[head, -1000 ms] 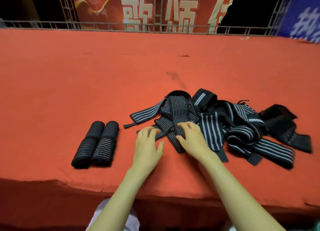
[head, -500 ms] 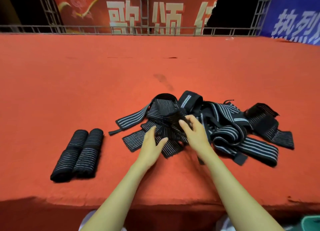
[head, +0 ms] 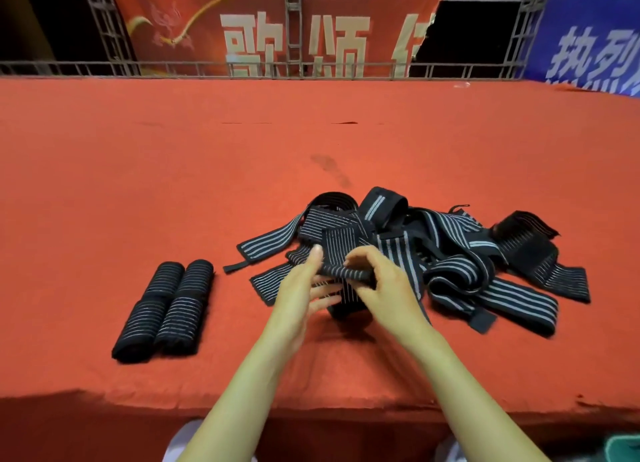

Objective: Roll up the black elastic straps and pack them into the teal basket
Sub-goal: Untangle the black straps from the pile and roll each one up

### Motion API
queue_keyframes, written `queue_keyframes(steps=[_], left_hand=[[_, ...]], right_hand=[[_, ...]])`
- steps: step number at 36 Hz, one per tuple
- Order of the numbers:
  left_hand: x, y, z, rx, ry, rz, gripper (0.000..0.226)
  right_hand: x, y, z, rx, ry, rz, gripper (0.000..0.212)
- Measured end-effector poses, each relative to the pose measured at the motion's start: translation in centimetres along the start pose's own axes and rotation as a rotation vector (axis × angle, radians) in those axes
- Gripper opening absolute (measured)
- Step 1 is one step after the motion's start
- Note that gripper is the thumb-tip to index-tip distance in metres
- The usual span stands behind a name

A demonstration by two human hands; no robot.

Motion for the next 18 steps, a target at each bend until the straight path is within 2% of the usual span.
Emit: queue_keyframes(steps=[4, 6, 7, 10, 12, 14, 16, 18], left_hand=[[0.5, 0.4, -1.3, 0.003, 0.024, 0.007, 0.023], [0.7, 0.2, -2.4, 0.035, 0.000, 0.028, 0.026], [0.9, 0.2, -2.8, 0.044, -0.032, 0.050, 0.031], [2.5, 0.7, -3.0, -0.018, -0.262, 0.187, 0.034], [3.2, 1.6, -1.6, -0.140, -0.457, 0.274, 0.037], [3.4, 2.4, -0.7, -0.225, -0.567, 0.315, 0.038], [3.9, 2.7, -0.6, -0.224, -0.622, 0.377, 0.037], [4.6, 2.8, -1.1, -0.145, -0.605, 0.461, 0.035]], right_hand=[[0.0, 1.3, 2.0, -0.195, -0.146, 0.044, 0.039], [0.2, 1.7, 2.4, -0.267, -0.248, 0.110, 0.042], [0.3, 1.6, 2.0, -0.252, -0.257, 0.122, 0.038], [0.2, 0.9, 0.5, -0.193, -0.211, 0.111, 0.029], [-0.4, 0.6, 0.5, -0.258, -0.105, 0.064, 0.042], [-0.8, 0.6, 0.9, -0.347, -0.064, 0.066, 0.046], [-0.8, 0.4, 1.2, -0.370, -0.078, 0.077, 0.031], [-0.7, 0.3, 1.0, -0.313, -0.127, 0.101, 0.011]])
Point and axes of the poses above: each hand's wrist, its own y-axis away from the middle knuckle, its own z-axis out of the palm, x = y × z, the point moved 9 cm from there along -y, towards the middle knuckle, and after that the axes turned 9 degrees about -z, right-handed, at the moved point
